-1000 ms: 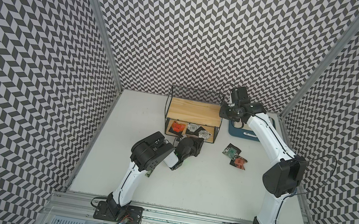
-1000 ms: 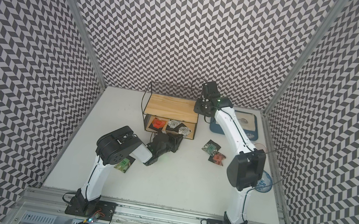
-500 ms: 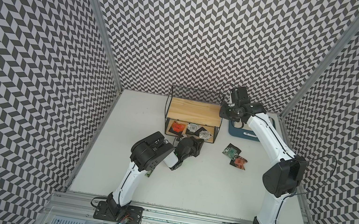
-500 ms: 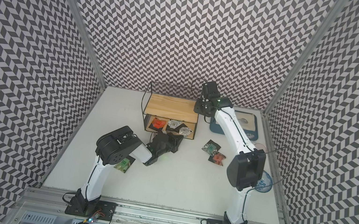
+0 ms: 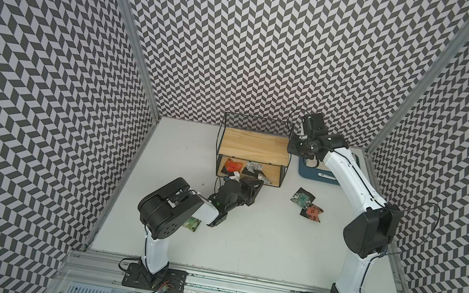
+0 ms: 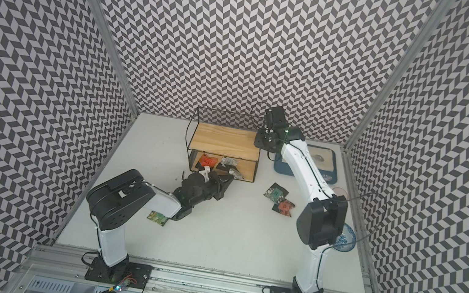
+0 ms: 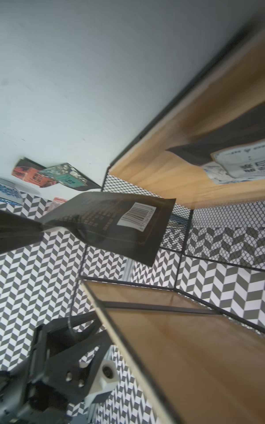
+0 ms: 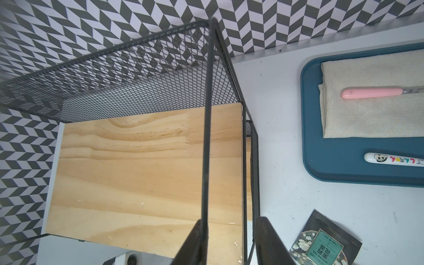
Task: Remove the tea bags from the shelf
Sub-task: Pick up the tea bag from the shelf, then place the tea bag at the center of the board.
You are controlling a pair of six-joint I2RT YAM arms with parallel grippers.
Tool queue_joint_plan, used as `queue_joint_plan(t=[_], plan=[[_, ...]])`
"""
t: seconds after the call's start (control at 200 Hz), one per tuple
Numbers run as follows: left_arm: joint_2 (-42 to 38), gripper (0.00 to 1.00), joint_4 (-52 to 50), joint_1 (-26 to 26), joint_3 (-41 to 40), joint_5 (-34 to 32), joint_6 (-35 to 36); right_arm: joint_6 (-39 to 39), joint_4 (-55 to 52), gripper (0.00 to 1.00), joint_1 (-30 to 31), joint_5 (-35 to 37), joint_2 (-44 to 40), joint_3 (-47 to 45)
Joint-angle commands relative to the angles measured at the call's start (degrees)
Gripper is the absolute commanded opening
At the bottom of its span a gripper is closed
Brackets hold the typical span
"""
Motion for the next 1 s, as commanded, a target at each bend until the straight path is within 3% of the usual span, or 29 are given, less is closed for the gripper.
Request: queue_joint_plan(t=[0.0,0.205,0.471,0.686,0.861,0.996], plan=[[-5.62,0.0,-1.86,0.32,-5.05,5.09,3.03,-0.2,0.86,0.38,-1.08,2.59,-2.49,-0.88],[-27.3,0.0,-17.77,2.69,-19.45,4.58,7.04,-0.58,0.86,0.38,-1.23,2.68,-2.71,-0.89],[-52.9,0.0,-38.25,15.13,-31.63,6.09,10.95,-1.15,0.86,0.38,-1.19,1.81,-2.63,-0.95],[-57.16,0.0,-41.39,27.25,-36.04,12.0,16.49,-1.25,0.77,0.38,-1.19,1.01,-2.29,-0.98],[-58.62,0.0,-50.93,28.62,-33.95,11.15,18.14,-1.15,0.77,0.38,-1.19,0.67,-2.1,-0.86],[-59.61,0.41,-62.14,29.02,-29.83,10.36,17.79,-1.11,0.67,0.38,-1.19,0.4,-2.12,-0.7]])
